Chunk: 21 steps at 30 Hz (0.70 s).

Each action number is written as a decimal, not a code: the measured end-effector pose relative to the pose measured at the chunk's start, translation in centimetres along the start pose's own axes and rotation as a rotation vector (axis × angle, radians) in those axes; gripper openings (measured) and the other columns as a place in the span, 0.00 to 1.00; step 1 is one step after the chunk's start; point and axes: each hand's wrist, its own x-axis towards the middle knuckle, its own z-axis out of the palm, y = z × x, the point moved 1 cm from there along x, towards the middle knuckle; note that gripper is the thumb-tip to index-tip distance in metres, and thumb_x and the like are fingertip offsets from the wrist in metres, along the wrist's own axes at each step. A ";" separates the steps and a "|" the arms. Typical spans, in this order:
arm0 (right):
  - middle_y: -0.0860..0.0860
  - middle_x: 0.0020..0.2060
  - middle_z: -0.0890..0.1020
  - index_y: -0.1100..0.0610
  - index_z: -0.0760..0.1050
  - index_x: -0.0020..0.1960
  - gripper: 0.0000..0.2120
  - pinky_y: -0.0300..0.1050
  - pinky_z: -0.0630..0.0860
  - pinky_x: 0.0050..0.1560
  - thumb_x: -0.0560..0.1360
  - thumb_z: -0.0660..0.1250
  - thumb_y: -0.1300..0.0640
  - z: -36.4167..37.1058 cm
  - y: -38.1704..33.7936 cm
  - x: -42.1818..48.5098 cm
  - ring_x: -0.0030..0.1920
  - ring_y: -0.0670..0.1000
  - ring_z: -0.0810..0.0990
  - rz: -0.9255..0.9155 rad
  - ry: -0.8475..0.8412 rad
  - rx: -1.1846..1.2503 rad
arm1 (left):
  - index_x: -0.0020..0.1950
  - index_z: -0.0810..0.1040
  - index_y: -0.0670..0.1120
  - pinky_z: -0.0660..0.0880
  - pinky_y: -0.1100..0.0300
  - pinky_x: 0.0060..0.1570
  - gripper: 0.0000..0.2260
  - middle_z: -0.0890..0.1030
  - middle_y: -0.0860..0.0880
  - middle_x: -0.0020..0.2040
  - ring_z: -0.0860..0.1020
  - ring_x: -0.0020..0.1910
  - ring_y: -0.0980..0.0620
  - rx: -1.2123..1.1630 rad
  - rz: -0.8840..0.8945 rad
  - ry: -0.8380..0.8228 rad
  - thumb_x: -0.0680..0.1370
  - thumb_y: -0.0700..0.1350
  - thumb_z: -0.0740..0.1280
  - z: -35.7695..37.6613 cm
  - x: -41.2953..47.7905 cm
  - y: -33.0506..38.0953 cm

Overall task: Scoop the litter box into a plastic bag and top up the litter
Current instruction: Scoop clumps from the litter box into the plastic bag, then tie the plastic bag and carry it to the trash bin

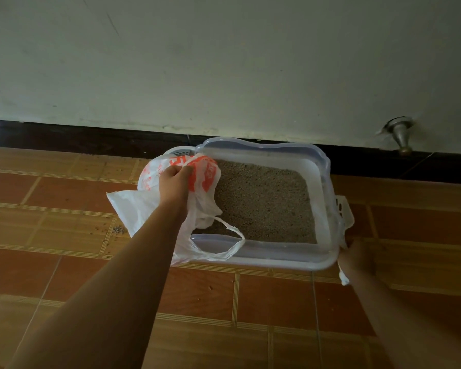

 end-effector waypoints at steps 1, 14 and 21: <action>0.61 0.46 0.78 0.64 0.72 0.57 0.10 0.50 0.70 0.42 0.78 0.59 0.61 0.2 0.1 0.1 0.42 0.58 0.74 0.012 -0.021 0.002 | 0.64 0.73 0.43 0.71 0.55 0.55 0.13 0.74 0.48 0.53 0.72 0.52 0.50 0.002 -0.002 -0.002 0.81 0.45 0.60 0.0 0.0 -0.1; 0.63 0.53 0.78 0.64 0.75 0.57 0.11 0.49 0.71 0.46 0.79 0.57 0.63 -1.1 -1.1 0.5 0.49 0.61 0.76 -0.051 -0.009 0.061 | 0.63 0.73 0.44 0.72 0.55 0.55 0.13 0.76 0.47 0.55 0.73 0.53 0.49 -0.032 0.001 -0.010 0.80 0.45 0.61 -0.5 0.2 0.0; 0.59 0.61 0.76 0.62 0.69 0.66 0.15 0.47 0.73 0.52 0.80 0.56 0.63 -5.3 -6.6 -1.0 0.58 0.58 0.76 -0.346 0.227 0.214 | 0.63 0.73 0.45 0.72 0.54 0.55 0.12 0.75 0.47 0.55 0.74 0.54 0.49 -0.038 0.007 -0.016 0.80 0.46 0.61 -0.9 0.0 0.2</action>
